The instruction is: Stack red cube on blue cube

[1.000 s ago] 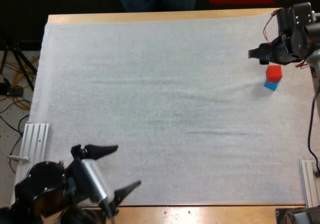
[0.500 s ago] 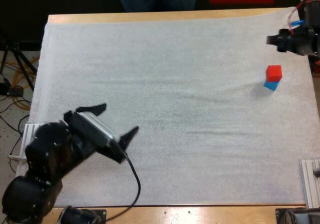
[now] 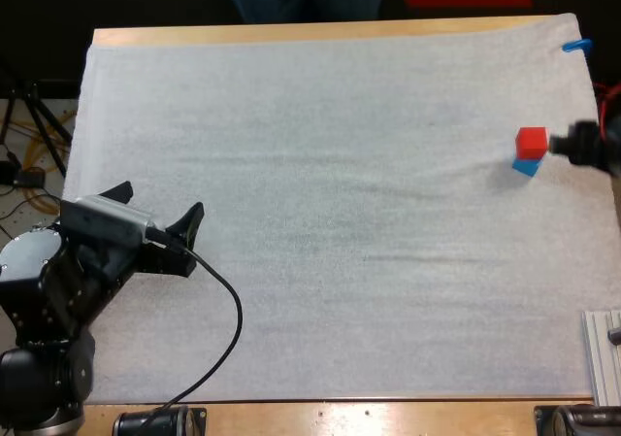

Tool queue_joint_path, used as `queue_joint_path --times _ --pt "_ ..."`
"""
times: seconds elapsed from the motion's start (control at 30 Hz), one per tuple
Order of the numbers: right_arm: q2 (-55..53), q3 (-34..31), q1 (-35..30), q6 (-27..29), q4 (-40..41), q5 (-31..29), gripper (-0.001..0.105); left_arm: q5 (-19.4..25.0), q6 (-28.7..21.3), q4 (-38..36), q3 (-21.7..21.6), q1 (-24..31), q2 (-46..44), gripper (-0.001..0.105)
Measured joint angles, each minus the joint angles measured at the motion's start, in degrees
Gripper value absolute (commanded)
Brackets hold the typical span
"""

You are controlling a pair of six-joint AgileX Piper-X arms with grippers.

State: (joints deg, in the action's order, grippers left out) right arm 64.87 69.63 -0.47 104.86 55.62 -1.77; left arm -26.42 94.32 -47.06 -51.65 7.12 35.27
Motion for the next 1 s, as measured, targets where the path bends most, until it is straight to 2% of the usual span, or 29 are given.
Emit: queue_joint_path --times 0.13,0.27,0.5,0.7,0.87,1.0 --pt "-9.2 -6.6 0.0 0.2 -1.3 -0.7 0.059 -0.2 0.0 -1.3 0.0 0.0 -0.8 0.087" --pt "-20.7 -13.6 0.0 0.3 -2.4 -1.0 0.059 -0.2 -2.3 -3.1 0.0 -0.6 -3.6 0.087" --pt "-38.2 -22.5 0.0 0.3 -2.7 -1.0 0.059 -0.4 -5.3 -7.3 0.0 -6.4 -12.3 0.087" --pt "-51.3 -26.4 0.0 0.3 -2.7 -0.9 0.059 -0.4 -8.0 -12.6 0.0 -7.1 -21.0 0.087" --pt "-57.6 -28.1 0.0 0.3 -1.7 -0.9 0.059 -0.4 -8.1 -13.7 0.5 -7.1 -29.0 0.087" --pt "-61.6 -29.1 0.0 -0.5 0.3 -0.1 0.059 -0.4 -8.1 -17.5 0.7 -7.1 -35.1 0.087"
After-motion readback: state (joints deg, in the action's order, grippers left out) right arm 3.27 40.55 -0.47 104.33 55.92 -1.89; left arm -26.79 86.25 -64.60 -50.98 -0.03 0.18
